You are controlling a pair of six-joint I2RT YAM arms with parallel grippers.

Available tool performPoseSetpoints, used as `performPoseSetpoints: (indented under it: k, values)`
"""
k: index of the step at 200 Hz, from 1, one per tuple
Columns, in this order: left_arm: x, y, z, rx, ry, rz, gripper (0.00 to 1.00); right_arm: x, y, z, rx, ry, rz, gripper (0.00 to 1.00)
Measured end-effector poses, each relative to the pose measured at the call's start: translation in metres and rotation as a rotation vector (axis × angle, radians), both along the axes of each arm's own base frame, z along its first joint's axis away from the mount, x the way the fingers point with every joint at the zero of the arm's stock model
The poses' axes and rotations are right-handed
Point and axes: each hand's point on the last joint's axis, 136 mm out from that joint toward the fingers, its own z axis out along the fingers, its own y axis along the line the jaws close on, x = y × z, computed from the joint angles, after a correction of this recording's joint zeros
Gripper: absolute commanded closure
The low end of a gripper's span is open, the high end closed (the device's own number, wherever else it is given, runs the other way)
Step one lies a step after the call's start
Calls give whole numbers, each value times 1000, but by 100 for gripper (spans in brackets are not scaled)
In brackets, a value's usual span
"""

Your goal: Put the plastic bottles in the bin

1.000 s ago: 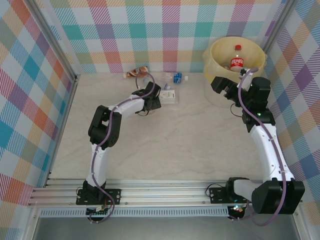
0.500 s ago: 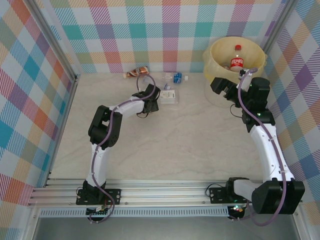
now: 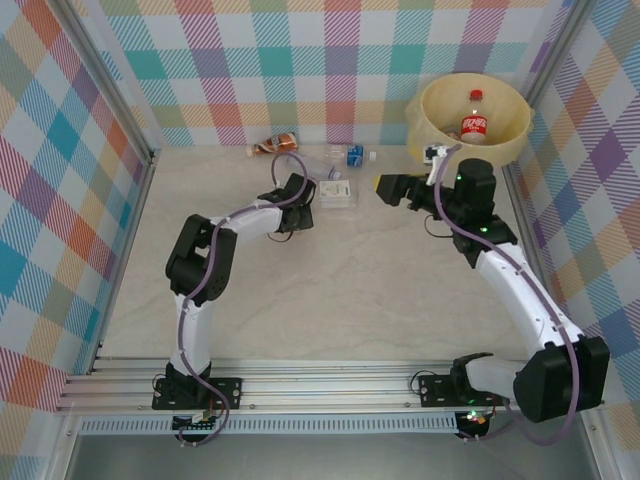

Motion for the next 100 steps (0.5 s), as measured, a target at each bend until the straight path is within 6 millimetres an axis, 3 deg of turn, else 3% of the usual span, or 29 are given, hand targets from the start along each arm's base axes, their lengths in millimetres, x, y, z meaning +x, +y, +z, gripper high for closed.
performPoseSetpoints:
  k: [39,71,100]
  values:
    - [-18,-5,24,-86,-42,-54,51,13,30,-33,-2,82,-9,0]
    - [-34,-12,60,-180,-118,-125,53,24,43,-59,10,165,-26,1]
    - [-51,-20,94,-263,-194,-214,54,33,48,-69,49,244,-45,0]
